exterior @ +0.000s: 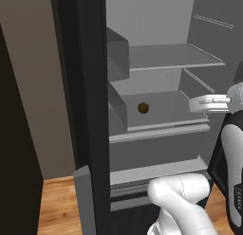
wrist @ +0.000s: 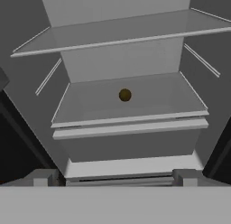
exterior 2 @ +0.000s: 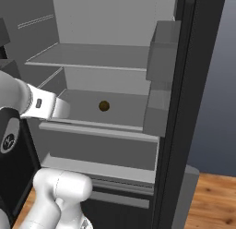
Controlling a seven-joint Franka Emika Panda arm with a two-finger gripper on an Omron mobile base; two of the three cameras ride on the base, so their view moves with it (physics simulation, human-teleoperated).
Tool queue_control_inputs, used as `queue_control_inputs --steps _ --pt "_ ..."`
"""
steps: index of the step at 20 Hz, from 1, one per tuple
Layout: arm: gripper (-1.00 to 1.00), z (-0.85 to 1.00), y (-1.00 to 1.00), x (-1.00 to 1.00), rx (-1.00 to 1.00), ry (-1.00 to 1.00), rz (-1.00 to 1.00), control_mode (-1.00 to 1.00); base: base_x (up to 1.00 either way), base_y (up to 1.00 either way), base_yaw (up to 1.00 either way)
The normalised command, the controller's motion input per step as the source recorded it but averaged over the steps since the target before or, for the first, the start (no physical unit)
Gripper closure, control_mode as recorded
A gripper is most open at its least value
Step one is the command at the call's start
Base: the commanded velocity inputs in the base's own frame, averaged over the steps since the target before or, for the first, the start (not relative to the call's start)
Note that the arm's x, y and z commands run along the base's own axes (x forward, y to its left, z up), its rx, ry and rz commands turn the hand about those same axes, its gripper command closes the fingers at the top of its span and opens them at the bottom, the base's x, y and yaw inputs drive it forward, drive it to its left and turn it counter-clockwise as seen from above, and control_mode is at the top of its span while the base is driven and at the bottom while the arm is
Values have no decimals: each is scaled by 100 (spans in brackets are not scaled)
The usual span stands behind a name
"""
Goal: Place the liquor on the top shelf of the fridge to keep it out of children's reach, and place the kiwi and avocado on lower shelves for easy access.
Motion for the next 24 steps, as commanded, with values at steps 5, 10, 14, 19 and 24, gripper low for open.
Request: queue_control_inputs --steps 5,10,14,19,24 --pt "-100 0 0 -19 0 0 0 100 -15 0 -2" --pt "-100 0 0 0 0 0 0 100 -99 -8 -15" --pt "-100 0 0 0 0 0 0 100 -100 -28 -24" --pt "-100 0 0 0 0 0 0 100 -91 -54 -38" --pt "-100 0 0 0 0 0 0 100 -18 -66 -57"
